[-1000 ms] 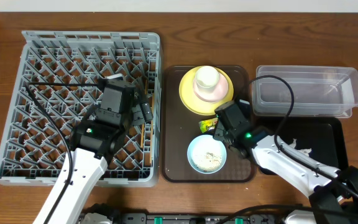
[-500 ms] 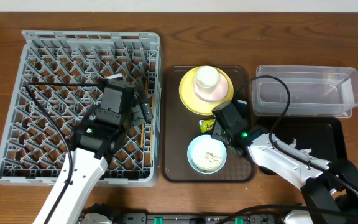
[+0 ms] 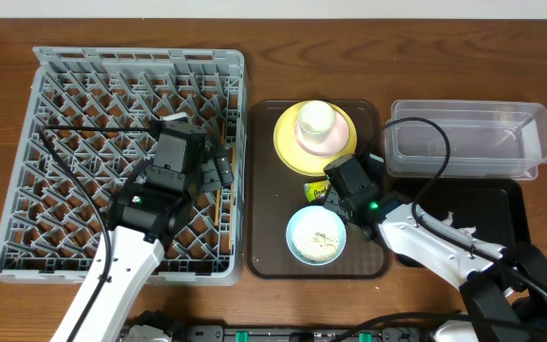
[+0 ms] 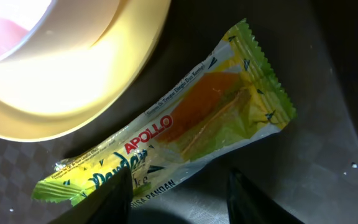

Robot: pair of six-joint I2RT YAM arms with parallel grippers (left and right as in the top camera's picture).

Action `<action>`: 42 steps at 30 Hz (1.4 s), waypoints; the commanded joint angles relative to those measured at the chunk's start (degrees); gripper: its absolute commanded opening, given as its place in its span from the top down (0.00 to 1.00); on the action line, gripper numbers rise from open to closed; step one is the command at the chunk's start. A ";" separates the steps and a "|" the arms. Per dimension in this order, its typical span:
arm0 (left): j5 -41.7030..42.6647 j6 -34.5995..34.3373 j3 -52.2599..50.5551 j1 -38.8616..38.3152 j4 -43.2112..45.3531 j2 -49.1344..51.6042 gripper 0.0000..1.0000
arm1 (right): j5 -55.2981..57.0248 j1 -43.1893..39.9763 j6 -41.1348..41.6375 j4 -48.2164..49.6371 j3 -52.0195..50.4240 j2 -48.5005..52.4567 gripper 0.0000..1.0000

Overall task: Sort waste into correct bins and load items into the dishwasher
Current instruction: 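Close the right gripper on the yellow snack wrapper and lift, then carry the wrapper right and release it onto the black tray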

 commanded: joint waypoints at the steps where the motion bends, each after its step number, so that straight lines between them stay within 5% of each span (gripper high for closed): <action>1: 0.15 -0.09 0.83 0.24 -0.17 -0.31 0.07 | 1.64 0.59 4.72 -0.15 -0.35 1.14 0.55; 9: 0.15 -0.09 0.83 0.24 -0.17 -0.31 0.07 | 0.72 0.59 7.58 2.62 -0.35 5.99 0.59; 13: 0.15 -0.09 0.83 0.24 -0.17 -0.31 0.07 | 0.74 0.57 7.54 3.69 -0.26 5.60 0.99; 19: 0.15 -0.09 0.83 0.24 -0.17 -0.31 0.07 | 0.72 0.57 5.14 3.41 -0.24 1.22 0.99; 27: 0.15 -0.09 0.83 0.24 -0.17 -0.31 0.06 | 7.89 -1.29 1.51 -2.91 -0.24 -16.44 0.99; 37: 0.15 -0.09 0.83 0.24 -0.17 -0.31 0.07 | 17.81 -13.81 2.23 -28.26 -0.24 -36.02 0.99; 42: 0.15 -0.09 0.83 0.24 -0.17 -0.31 0.06 | 25.20 -23.30 12.44 -43.52 -0.39 -38.14 0.99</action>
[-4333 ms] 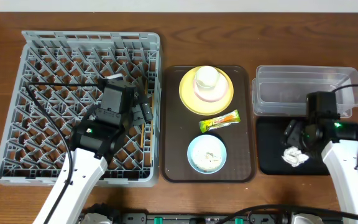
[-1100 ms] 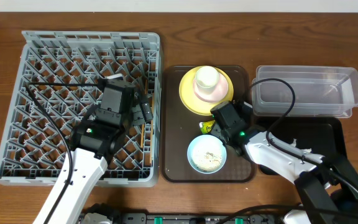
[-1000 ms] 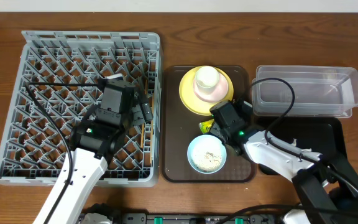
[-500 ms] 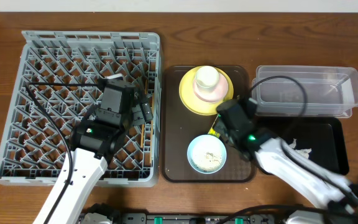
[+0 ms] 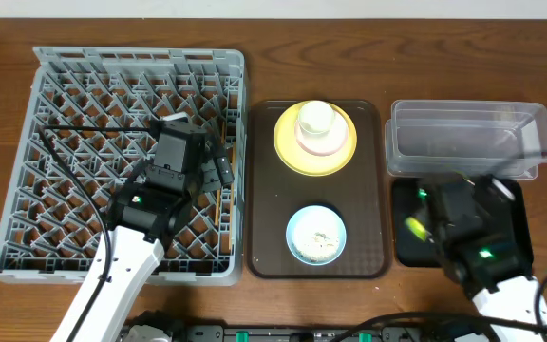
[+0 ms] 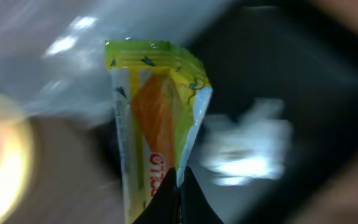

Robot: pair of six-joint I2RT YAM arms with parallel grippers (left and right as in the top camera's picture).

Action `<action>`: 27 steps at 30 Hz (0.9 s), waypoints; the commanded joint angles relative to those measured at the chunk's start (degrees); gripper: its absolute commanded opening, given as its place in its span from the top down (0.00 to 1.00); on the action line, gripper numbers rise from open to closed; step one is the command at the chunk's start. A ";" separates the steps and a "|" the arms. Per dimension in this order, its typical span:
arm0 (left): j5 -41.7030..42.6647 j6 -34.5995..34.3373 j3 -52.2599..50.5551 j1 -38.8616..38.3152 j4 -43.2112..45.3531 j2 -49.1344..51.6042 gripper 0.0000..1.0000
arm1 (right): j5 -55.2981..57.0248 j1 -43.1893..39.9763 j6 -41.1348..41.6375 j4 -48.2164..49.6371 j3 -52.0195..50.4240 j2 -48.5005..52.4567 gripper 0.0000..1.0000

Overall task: Sort waste into correct bins and load items into the dishwasher
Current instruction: 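Carry the wrapper right and release it onto the black tray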

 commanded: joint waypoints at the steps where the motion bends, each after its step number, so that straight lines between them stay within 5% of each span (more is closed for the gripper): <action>1: 0.15 -0.11 0.83 0.24 -0.15 -0.31 0.06 | 8.39 -5.64 8.11 -4.63 -0.33 -0.28 0.99; 10: 0.15 -0.11 0.83 0.24 -0.15 -0.31 0.07 | 7.69 -12.22 14.12 -0.31 -8.61 -0.13 0.98; 16: 0.15 -0.11 0.83 0.24 -0.15 -0.31 0.07 | 4.28 -12.20 14.05 6.88 -11.98 -0.13 0.74; 21: 0.15 -0.11 0.83 0.24 -0.15 -0.31 0.07 | 5.51 -12.22 0.20 10.38 -11.91 -0.15 0.56; 27: 0.15 -0.11 0.83 0.24 -0.15 -0.31 0.07 | -8.57 -12.20 -29.77 11.10 -2.54 -0.13 0.46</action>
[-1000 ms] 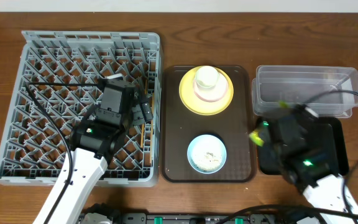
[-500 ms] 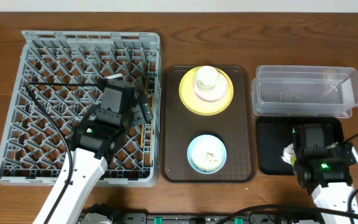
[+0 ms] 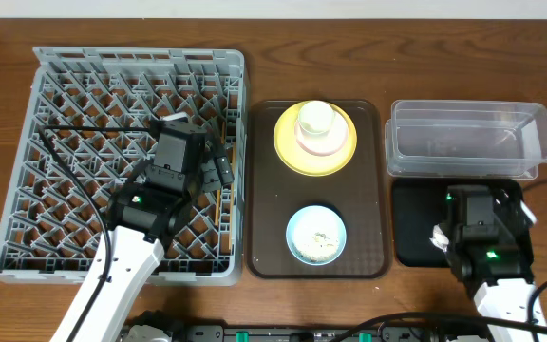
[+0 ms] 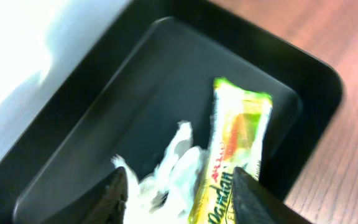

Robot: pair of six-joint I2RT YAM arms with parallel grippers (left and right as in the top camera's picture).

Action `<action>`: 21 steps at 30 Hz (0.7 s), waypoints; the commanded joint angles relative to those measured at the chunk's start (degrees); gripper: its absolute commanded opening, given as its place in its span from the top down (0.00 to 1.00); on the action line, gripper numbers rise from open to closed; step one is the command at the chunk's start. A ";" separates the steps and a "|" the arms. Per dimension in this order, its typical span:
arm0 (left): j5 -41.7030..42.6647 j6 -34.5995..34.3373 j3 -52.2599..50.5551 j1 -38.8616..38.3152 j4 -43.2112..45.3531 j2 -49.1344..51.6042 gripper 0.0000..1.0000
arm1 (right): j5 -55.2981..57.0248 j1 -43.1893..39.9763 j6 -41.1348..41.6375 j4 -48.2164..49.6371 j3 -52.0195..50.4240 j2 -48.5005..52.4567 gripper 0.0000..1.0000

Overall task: Sort waste into correct bins and load items into the dishwasher
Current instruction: 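Carry the wrapper right and release it onto the black tray, then move the right gripper to the rim of the light-blue rice bowl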

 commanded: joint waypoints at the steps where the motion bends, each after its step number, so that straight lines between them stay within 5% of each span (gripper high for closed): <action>1: 0.15 -0.09 0.83 0.24 -0.17 -0.31 0.06 | -12.98 -0.35 -24.57 -0.98 9.55 -0.13 0.44; 3: 0.15 -0.09 0.83 0.24 -0.17 -0.31 0.06 | -21.90 -0.33 -32.02 -1.99 13.75 -0.11 0.49; 4: 0.15 -0.09 0.83 0.24 -0.17 -0.31 0.06 | -30.21 -0.22 -37.38 -3.08 17.07 0.00 0.70; 10: 0.15 -0.09 0.83 0.24 -0.17 -0.31 0.06 | -46.88 0.50 -41.51 -4.90 20.35 2.60 0.94; 14: 0.15 -0.09 0.83 0.24 -0.17 -0.31 0.07 | -52.50 5.03 -45.48 -4.96 20.35 7.37 0.94; 21: 0.15 -0.09 0.83 0.24 -0.17 -0.31 0.06 | -48.13 21.84 -49.83 -3.19 20.35 18.14 0.78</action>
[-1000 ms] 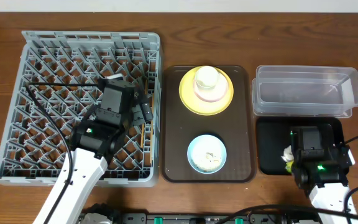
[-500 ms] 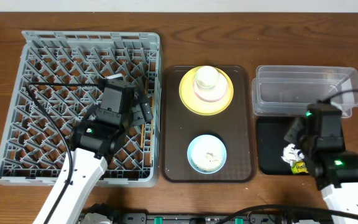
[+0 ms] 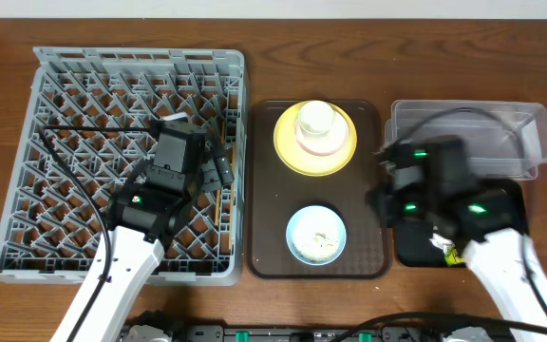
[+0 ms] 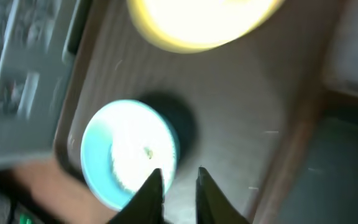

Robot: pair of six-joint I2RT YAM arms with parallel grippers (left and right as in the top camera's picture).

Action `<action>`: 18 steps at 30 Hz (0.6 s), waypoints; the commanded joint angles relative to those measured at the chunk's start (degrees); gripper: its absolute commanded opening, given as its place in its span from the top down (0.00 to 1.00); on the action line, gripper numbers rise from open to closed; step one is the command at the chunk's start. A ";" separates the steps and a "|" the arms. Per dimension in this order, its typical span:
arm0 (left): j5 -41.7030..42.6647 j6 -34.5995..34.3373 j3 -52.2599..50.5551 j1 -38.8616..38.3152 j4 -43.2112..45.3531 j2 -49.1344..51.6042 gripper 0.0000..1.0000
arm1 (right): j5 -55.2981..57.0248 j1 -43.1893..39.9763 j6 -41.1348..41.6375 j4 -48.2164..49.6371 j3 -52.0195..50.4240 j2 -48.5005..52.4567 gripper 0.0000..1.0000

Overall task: Sort waste into correct bins and load items into the dishwasher
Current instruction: 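Move the right gripper to the rim of the light-blue rice bowl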

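Observation:
The yellow-green snack wrapper (image 3: 449, 253) lies in the black bin (image 3: 411, 249) at the right, next to a bit of white tissue. My right gripper (image 4: 178, 186) hangs over the brown tray's (image 3: 266, 190) right side, blurred by motion. Its fingers stand a narrow gap apart with nothing between them, just right of the light blue bowl (image 4: 129, 155). In the overhead view the right gripper (image 3: 384, 198) is at the tray's right rim. A yellow plate (image 3: 292, 152) carries a pink cup (image 3: 316, 122). My left gripper (image 3: 216, 173) rests over the grey dish rack (image 3: 65, 76); its jaws are unclear.
A clear plastic container (image 3: 482, 133) stands behind the black bin. A brown stick-like item (image 3: 218, 204) lies in the rack by the left gripper. Wooden table surrounds everything.
My right gripper has left the black bin, where the wrapper stays, and now sits over the tray near the blue bowl. Its fingers are closer together. The left arm is unchanged.
My right gripper stood open over the wrapper on the tray beside the yellow plate. Then it was shut on the wrapper above the black bin. Then it was open with the wrapper lying in the bin. Now it is back over the tray.

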 commanded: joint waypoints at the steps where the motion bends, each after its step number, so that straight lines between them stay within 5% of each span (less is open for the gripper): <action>1: 0.17 -0.09 0.83 0.24 -0.17 -0.31 0.07 | 1.11 9.51 -3.69 1.95 0.44 4.98 0.77; 11: 0.17 -0.09 0.83 0.24 -0.17 -0.31 0.07 | 16.24 32.96 -3.72 10.69 0.44 15.52 0.56; 18: 0.17 -0.09 0.83 0.24 -0.17 -0.31 0.07 | 25.77 38.05 -3.63 10.80 0.42 20.63 0.52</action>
